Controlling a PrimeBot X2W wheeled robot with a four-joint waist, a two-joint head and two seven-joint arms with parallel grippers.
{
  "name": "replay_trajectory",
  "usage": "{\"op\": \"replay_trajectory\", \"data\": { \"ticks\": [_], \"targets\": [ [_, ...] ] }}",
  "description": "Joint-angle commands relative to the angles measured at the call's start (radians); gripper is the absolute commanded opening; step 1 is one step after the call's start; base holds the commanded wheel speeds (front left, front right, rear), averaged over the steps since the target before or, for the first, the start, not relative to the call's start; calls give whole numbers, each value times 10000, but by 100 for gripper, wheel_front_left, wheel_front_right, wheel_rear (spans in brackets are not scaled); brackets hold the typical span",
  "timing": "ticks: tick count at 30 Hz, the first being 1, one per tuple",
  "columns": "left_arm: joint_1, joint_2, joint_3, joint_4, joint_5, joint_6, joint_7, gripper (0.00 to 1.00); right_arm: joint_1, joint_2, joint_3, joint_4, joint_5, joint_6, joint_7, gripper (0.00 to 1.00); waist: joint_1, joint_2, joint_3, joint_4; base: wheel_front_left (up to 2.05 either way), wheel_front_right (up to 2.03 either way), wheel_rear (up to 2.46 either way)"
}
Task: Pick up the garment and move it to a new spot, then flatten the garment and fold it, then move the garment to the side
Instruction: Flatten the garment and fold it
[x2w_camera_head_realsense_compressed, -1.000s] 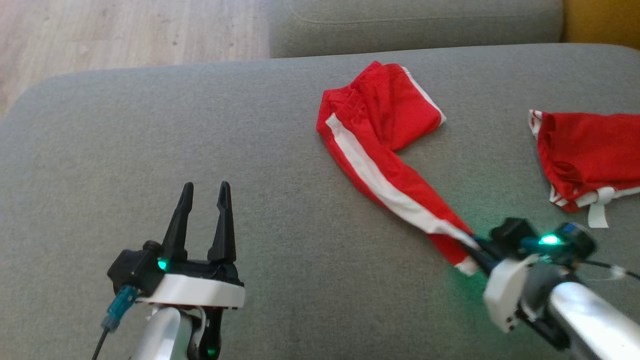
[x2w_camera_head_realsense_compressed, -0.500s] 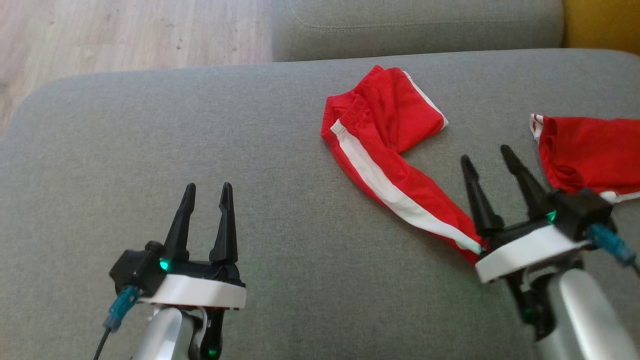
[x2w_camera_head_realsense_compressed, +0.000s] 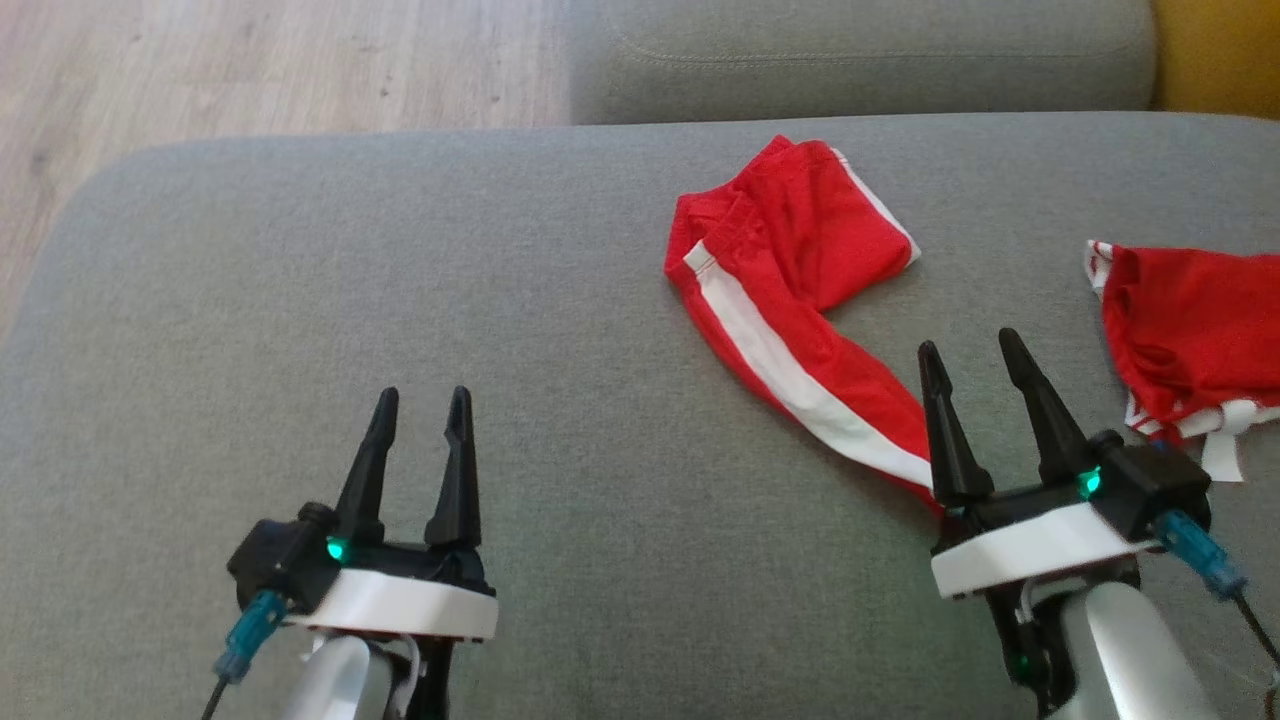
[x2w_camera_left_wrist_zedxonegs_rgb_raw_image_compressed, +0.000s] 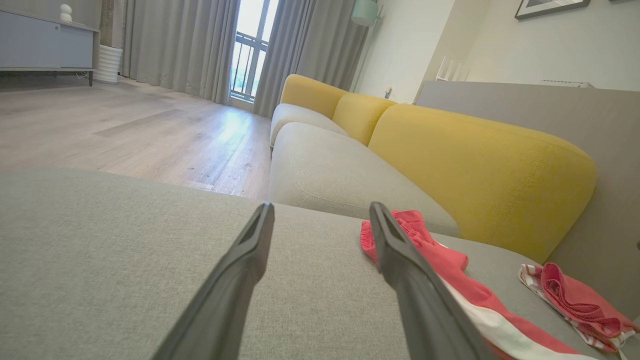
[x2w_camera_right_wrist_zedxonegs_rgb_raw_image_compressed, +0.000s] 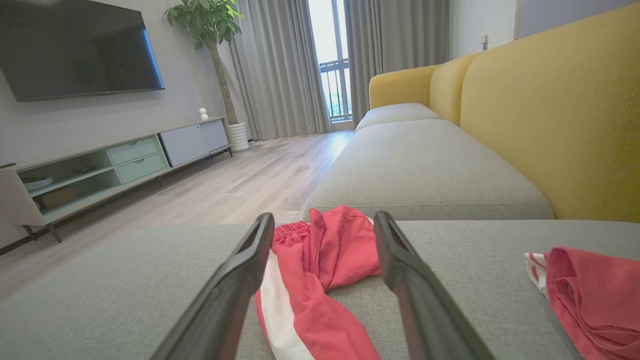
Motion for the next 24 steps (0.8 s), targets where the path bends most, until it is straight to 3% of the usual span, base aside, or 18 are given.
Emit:
{"op": "replay_trajectory", "data": {
  "ticks": [1, 9, 15, 24],
  "targets": [
    [-325, 20, 171, -341, 41, -52, -95, 100, -687, 78, 152, -205, -118, 67, 57, 100, 0, 0, 111, 140, 0, 0, 0],
    [-690, 20, -147, -267, -104, -52, -95, 100, -2219, 95, 171, 919, -241, 67, 862, 100, 0, 0, 789, 811, 0, 0, 0],
    [-944, 20, -413, -155, -290, -27, -95, 100, -3788, 98, 135, 2926, 20, 67, 1597, 100, 0, 0, 1293, 1408, 0, 0, 0],
    [-1260, 20, -719, -84, -443, -6, -95, 100, -5488, 100, 468, 5796, -252, 67, 1603, 100, 0, 0, 1711, 1966, 0, 0, 0]
  ]
}}
